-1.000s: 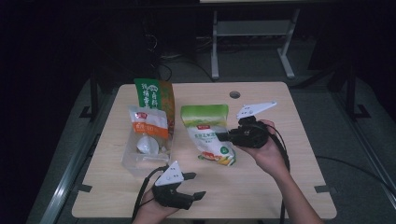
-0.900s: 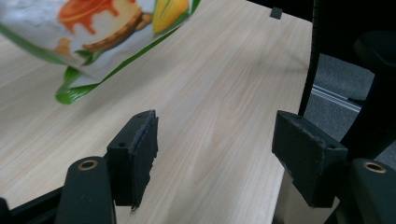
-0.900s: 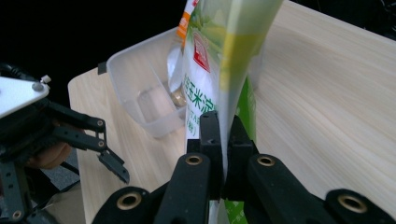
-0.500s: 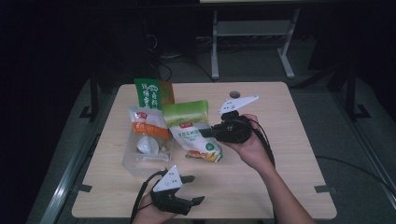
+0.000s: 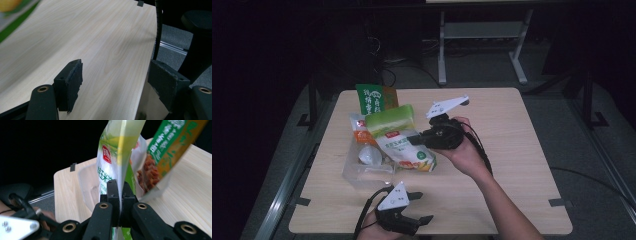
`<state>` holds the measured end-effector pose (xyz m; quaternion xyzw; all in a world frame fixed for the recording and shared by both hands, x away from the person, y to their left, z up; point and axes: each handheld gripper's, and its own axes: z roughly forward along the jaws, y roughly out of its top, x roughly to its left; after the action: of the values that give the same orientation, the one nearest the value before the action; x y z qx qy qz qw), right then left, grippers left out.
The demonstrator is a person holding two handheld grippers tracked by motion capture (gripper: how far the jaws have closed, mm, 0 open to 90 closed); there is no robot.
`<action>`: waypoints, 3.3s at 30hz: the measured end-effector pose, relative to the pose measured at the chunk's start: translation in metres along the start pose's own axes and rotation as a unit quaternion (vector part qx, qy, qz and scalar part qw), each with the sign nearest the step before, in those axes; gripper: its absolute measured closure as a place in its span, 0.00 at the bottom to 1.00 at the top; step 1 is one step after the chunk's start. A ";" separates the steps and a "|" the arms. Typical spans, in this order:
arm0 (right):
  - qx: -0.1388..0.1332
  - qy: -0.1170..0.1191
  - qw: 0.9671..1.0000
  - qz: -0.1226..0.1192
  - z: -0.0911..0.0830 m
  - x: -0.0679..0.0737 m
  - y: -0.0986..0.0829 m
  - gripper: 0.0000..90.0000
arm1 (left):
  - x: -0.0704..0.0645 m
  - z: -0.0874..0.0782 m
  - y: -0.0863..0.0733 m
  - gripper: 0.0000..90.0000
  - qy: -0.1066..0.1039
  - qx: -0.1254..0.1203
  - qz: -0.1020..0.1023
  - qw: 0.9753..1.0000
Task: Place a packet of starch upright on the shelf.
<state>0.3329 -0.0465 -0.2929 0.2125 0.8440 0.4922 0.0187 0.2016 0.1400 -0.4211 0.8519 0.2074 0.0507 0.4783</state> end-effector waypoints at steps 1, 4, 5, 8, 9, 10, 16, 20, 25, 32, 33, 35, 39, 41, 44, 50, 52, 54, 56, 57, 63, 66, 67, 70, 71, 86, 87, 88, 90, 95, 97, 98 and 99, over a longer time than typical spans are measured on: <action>0.000 0.002 1.000 -0.003 0.003 0.001 0.003 0.99 | 0.000 0.000 0.000 0.31 0.000 0.000 0.002 1.000; -0.001 0.015 1.000 -0.008 0.015 0.006 0.010 0.99 | 0.000 -0.001 0.000 0.31 0.000 -0.003 0.006 1.000; -0.001 0.018 1.000 -0.008 0.020 0.007 0.013 0.99 | 0.000 -0.001 0.000 0.31 0.001 -0.002 0.006 1.000; 0.003 0.027 1.000 -0.012 0.037 0.012 0.021 0.99 | -0.001 -0.003 -0.001 0.30 0.000 0.000 0.008 1.000; 0.003 0.032 0.999 -0.012 0.042 0.014 0.024 0.99 | -0.001 -0.003 -0.001 0.30 0.001 -0.001 0.009 1.000; 0.004 0.034 0.999 -0.016 0.048 0.014 0.026 0.99 | -0.001 -0.003 -0.001 0.30 0.001 -0.003 0.008 1.000; 0.008 0.055 0.998 -0.020 0.080 0.018 0.037 0.99 | -0.002 -0.006 -0.001 0.30 0.000 -0.003 0.005 1.000; 0.013 0.072 0.997 -0.020 0.103 0.019 0.040 0.99 | -0.003 -0.008 -0.002 0.30 -0.004 -0.005 0.001 1.000; 0.016 0.088 0.996 -0.013 0.130 0.017 0.038 0.99 | -0.003 -0.010 -0.003 0.30 -0.004 -0.010 -0.002 1.000; 0.008 0.100 0.995 0.007 0.156 0.012 0.020 0.99 | -0.005 -0.007 -0.005 0.30 -0.008 0.000 -0.001 1.000; 0.008 0.100 0.995 0.011 0.158 0.010 0.015 0.99 | -0.004 -0.007 -0.005 0.30 -0.008 0.001 0.004 1.000; 0.009 0.100 0.995 0.017 0.158 0.008 0.008 0.99 | -0.005 -0.007 -0.005 0.30 -0.007 0.000 0.001 1.000; 0.019 0.086 0.996 0.003 0.157 0.007 -0.001 0.98 | -0.006 -0.007 -0.004 0.30 -0.007 -0.001 0.001 1.000; 0.022 0.086 0.996 0.001 0.155 0.009 -0.003 0.98 | -0.006 -0.006 -0.004 0.30 -0.007 -0.001 0.001 1.000; 0.030 0.087 0.996 -0.004 0.152 0.009 -0.005 0.96 | -0.004 -0.006 -0.005 0.30 -0.007 0.000 -0.004 1.000; 0.047 0.076 0.996 -0.022 0.148 0.009 -0.006 0.97 | -0.003 -0.007 -0.005 0.30 -0.005 -0.004 -0.009 1.000; 0.049 0.076 0.996 -0.025 0.148 0.008 -0.007 0.97 | -0.002 -0.007 -0.005 0.30 -0.003 -0.003 -0.009 1.000; 0.053 0.079 0.995 -0.022 0.147 0.008 -0.008 0.97 | -0.002 -0.007 -0.005 0.30 0.001 -0.002 -0.008 1.000; 0.058 0.079 0.995 -0.026 0.146 0.007 -0.010 0.97 | -0.001 -0.006 -0.005 0.30 0.001 0.001 -0.007 1.000; 0.059 0.080 0.995 -0.026 0.146 0.007 -0.011 0.97 | -0.001 -0.006 -0.005 0.30 0.002 0.003 -0.006 1.000; 0.077 0.077 0.994 -0.022 0.145 0.004 -0.021 0.98 | 0.003 -0.005 -0.007 0.30 0.009 0.005 -0.012 1.000; 0.081 0.082 0.993 -0.008 0.143 -0.001 -0.030 0.98 | 0.003 -0.003 -0.007 0.30 0.009 0.005 -0.011 1.000; 0.082 0.082 0.993 -0.008 0.143 -0.003 -0.032 0.97 | 0.003 -0.002 -0.007 0.30 0.008 0.005 -0.011 1.000; 0.087 0.083 0.993 -0.009 0.143 -0.002 -0.031 0.94 | 0.002 -0.002 -0.007 0.30 0.008 0.007 -0.011 1.000; 0.087 0.082 0.993 -0.011 0.142 -0.003 -0.030 0.89 | 0.002 -0.002 -0.007 0.30 0.009 0.007 -0.011 1.000; 0.057 0.076 0.995 -0.008 0.124 -0.005 -0.017 0.99 | 0.007 -0.001 -0.008 0.30 0.022 0.007 -0.013 1.000; 0.058 0.075 0.995 -0.006 0.124 -0.005 -0.017 0.99 | 0.008 -0.002 -0.008 0.30 0.024 0.006 -0.014 1.000; 0.059 0.073 0.996 -0.005 0.123 -0.005 -0.017 0.99 | 0.009 -0.002 -0.007 0.30 0.025 0.007 -0.013 1.000; 0.059 0.072 0.996 -0.004 0.123 -0.005 -0.018 0.99 | 0.011 -0.002 -0.007 0.30 0.028 0.007 -0.011 1.000; 0.055 0.071 0.996 -0.006 0.121 -0.005 -0.018 0.90 | 0.014 -0.001 -0.007 0.30 0.033 0.009 -0.007 0.999; 0.055 0.072 0.996 -0.006 0.119 -0.007 -0.018 0.83 | 0.015 -0.001 -0.007 0.30 0.036 0.011 -0.005 0.999; 0.052 0.075 0.996 -0.004 0.117 -0.008 -0.019 0.82 | 0.015 0.000 -0.007 0.30 0.035 0.011 -0.009 0.999; 0.049 0.073 0.996 -0.004 0.114 -0.009 -0.019 0.81 | 0.016 0.000 -0.007 0.30 0.035 0.012 -0.009 0.999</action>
<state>0.3619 0.0361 -0.3690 0.1735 0.8671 0.4641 -0.0521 0.2139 0.1497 -0.4286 0.8532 0.2325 0.0733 0.4610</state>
